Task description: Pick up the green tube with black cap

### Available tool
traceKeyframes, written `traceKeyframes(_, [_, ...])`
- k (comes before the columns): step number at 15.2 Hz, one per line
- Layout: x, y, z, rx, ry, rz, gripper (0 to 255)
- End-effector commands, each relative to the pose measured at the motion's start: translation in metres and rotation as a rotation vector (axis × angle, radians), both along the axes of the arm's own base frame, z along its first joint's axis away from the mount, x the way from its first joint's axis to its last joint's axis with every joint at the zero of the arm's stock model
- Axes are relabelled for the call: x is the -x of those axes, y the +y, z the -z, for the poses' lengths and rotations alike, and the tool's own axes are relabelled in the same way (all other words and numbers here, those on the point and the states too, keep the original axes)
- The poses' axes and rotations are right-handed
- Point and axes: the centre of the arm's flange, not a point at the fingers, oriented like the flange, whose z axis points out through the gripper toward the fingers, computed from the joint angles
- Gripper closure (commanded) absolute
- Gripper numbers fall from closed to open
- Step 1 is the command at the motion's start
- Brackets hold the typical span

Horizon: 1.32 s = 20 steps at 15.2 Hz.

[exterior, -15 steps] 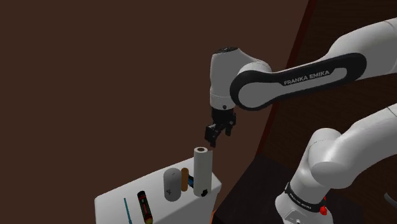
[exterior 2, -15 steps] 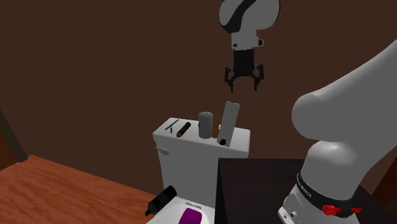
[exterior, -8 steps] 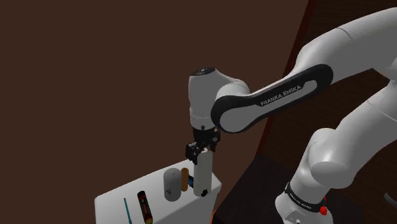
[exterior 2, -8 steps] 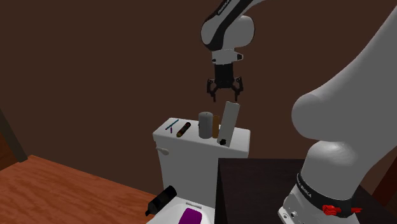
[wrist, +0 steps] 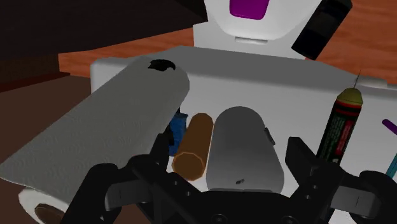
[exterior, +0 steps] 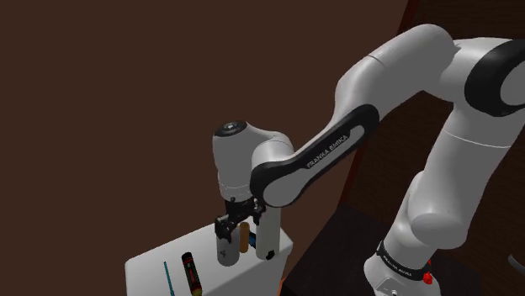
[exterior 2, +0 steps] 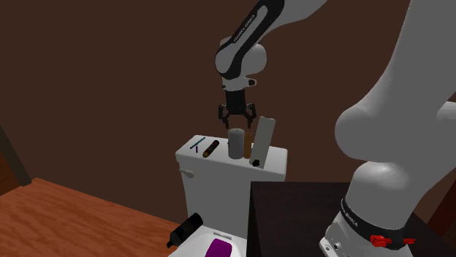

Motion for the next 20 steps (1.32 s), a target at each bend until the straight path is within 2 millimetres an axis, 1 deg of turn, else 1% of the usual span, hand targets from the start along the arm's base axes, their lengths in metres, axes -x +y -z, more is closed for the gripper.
traceKeyframes(1, [-0.005, 0.020, 0.016, 0.001, -0.003, 0.018, 0])
traceKeyframes(13, [-0.060, 0.133, 0.112, 0.007, -0.017, 0.108, 0])
traceKeyframes(14, [-0.062, 0.138, 0.116, 0.007, -0.018, 0.112, 0])
traceKeyframes(20, [-0.062, 0.138, 0.148, 0.007, -0.018, 0.112, 0])
